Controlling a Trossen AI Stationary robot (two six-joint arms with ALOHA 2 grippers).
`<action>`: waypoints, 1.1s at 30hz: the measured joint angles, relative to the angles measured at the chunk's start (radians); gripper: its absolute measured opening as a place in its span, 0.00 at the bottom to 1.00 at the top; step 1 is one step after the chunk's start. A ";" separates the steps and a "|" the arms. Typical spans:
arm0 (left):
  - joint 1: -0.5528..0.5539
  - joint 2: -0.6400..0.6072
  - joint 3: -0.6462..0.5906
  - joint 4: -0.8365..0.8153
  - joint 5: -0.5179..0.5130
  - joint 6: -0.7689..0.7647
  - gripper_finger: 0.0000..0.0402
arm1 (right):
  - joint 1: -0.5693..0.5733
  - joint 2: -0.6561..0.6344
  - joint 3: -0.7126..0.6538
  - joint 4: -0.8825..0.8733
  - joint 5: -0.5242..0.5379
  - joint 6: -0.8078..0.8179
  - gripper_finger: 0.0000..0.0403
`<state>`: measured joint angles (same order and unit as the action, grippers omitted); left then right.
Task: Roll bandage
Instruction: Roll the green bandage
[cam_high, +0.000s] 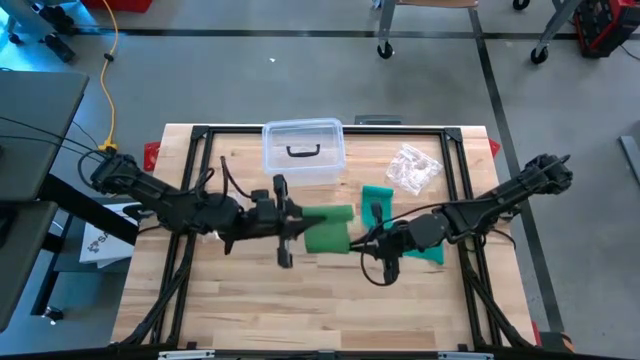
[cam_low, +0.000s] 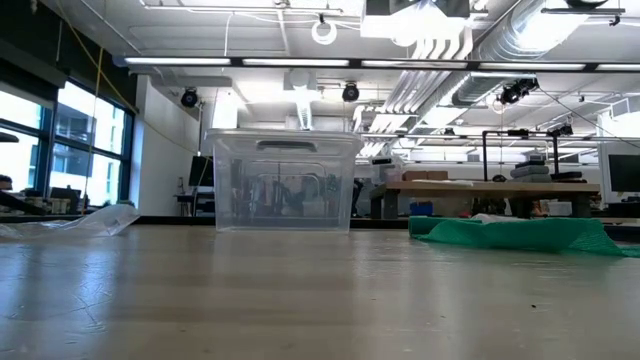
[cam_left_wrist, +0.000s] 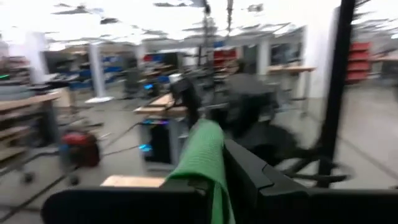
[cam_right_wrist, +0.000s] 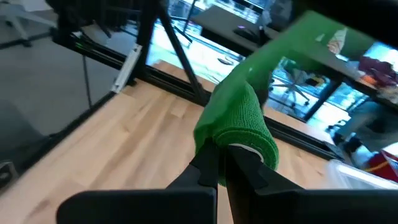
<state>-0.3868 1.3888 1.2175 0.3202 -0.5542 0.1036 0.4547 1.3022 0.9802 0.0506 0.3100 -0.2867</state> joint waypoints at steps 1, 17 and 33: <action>0.011 -0.004 0.000 -0.028 -0.014 -0.013 0.10 | 0.007 0.000 0.000 -0.001 0.000 0.000 0.00; 0.372 -0.042 0.000 -0.564 0.243 -0.395 0.48 | 0.070 0.000 0.000 0.022 0.105 0.062 0.00; 0.326 -0.162 -0.002 -0.772 0.388 -0.179 0.45 | 0.070 -0.057 -0.001 0.035 0.171 0.103 0.00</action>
<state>-0.0606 1.2270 1.2158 -0.4519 -0.1664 -0.0758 0.5247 1.2455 0.9794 0.0854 0.4812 -0.1832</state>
